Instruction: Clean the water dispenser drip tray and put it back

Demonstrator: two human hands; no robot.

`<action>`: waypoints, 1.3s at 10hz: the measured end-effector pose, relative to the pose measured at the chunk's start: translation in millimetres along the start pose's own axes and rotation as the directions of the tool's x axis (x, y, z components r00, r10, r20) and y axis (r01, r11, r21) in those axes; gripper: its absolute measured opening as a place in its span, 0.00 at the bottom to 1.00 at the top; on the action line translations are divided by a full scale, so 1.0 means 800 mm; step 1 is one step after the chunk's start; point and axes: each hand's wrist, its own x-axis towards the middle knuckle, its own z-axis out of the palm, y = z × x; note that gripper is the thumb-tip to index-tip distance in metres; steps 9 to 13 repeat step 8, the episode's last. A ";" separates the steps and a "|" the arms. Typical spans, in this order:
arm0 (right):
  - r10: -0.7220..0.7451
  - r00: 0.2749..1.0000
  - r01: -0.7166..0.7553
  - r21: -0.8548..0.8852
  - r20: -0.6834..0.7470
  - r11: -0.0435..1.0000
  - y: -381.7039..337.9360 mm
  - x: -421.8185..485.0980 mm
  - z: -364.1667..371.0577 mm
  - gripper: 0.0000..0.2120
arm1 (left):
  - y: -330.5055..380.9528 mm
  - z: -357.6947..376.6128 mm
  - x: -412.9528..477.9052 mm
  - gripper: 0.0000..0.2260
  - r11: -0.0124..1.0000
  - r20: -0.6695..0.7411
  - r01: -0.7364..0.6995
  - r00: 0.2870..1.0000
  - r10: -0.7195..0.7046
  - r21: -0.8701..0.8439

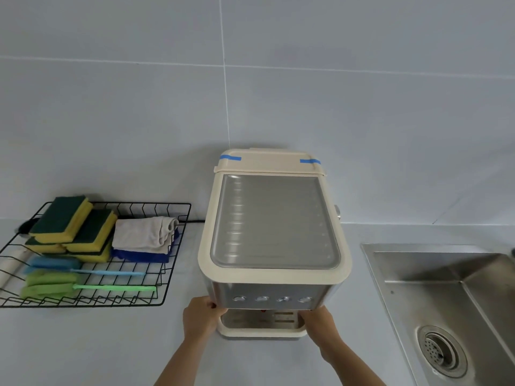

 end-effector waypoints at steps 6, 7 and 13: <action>-0.056 0.975 0.067 -0.042 0.214 0.997 -0.011 -0.011 -0.033 0.12 | -0.026 -0.009 0.015 0.13 0.978 0.110 0.053 0.993 -0.031 -0.200; -0.099 0.988 0.125 -0.223 0.122 0.967 -0.018 -0.013 -0.056 0.24 | -0.024 -0.029 0.009 0.21 0.972 0.082 0.026 0.997 -0.007 -0.233; -0.285 0.958 0.253 -0.343 -0.043 0.905 -0.041 -0.031 -0.093 0.27 | 0.021 -0.080 -0.022 0.23 0.923 -0.069 -0.115 0.993 0.096 -0.369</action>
